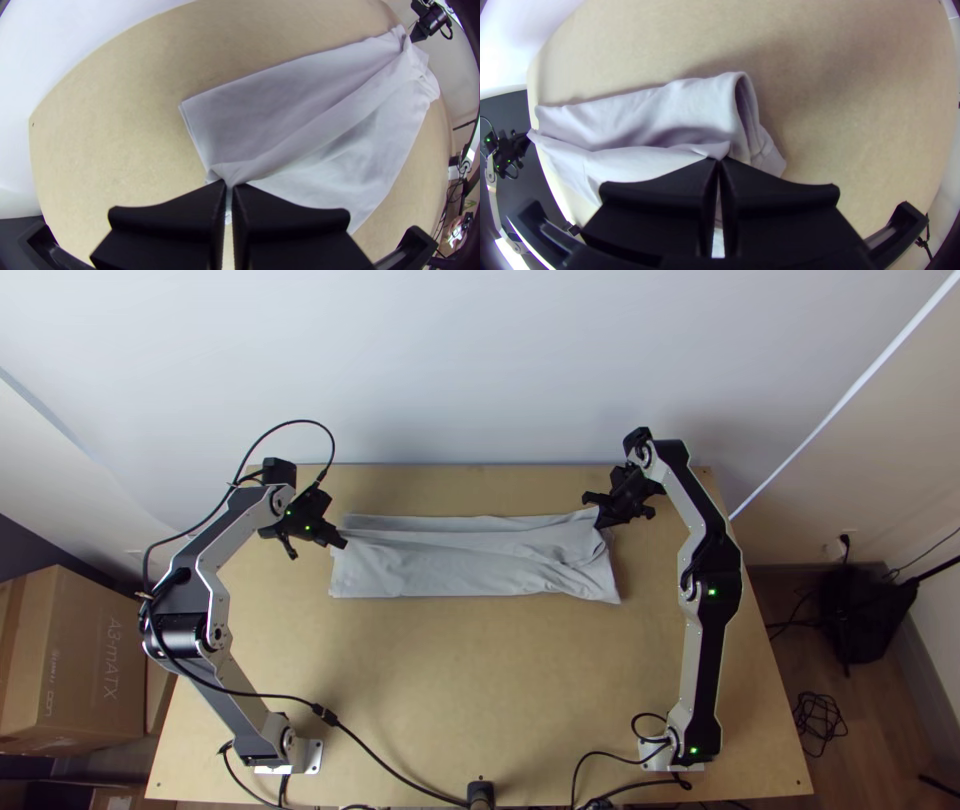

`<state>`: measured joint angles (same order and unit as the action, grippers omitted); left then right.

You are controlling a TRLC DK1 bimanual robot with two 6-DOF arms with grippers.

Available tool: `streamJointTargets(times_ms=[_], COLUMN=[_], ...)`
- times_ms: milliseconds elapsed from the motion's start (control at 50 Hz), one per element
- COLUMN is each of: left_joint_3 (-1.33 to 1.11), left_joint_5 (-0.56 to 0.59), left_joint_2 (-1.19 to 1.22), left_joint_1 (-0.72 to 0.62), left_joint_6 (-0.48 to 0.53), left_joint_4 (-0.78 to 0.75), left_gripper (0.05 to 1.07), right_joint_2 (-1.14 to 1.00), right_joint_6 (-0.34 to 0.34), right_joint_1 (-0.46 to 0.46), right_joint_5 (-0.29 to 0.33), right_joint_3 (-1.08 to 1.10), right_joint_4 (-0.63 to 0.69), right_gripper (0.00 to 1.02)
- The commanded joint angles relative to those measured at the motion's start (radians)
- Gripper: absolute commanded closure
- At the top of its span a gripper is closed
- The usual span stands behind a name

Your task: Fold the t-shirt

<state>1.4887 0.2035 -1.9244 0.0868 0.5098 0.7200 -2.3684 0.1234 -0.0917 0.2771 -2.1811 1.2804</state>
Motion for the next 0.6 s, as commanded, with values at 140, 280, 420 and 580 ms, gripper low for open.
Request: streamJointTargets(times_ms=[140,280,420,580], left_joint_3=[-0.039,-0.044,-0.047,-0.044], left_joint_5=[0.016,0.027,0.066,0.178], left_joint_2=[-0.033,-0.039,-0.024,0.01], left_joint_1=[0.011,0.045,0.096,0.183], left_joint_6=[-0.048,-0.114,-0.151,-0.195], left_joint_4=[-0.045,-0.042,-0.048,-0.03], left_gripper=[0.69,0.14,0.12,0.12], right_joint_2=[-0.009,0.035,0.124,0.248], right_joint_6=[0.035,0.048,0.056,0.085], right_joint_1=[0.032,0.049,0.073,0.096], right_joint_5=[-0.012,-0.01,-0.01,-0.001], right_joint_3=[0.006,0.037,0.104,0.21], right_joint_4=[-0.035,-0.049,-0.096,-0.15], right_gripper=[0.77,0.09,0.09,0.09])
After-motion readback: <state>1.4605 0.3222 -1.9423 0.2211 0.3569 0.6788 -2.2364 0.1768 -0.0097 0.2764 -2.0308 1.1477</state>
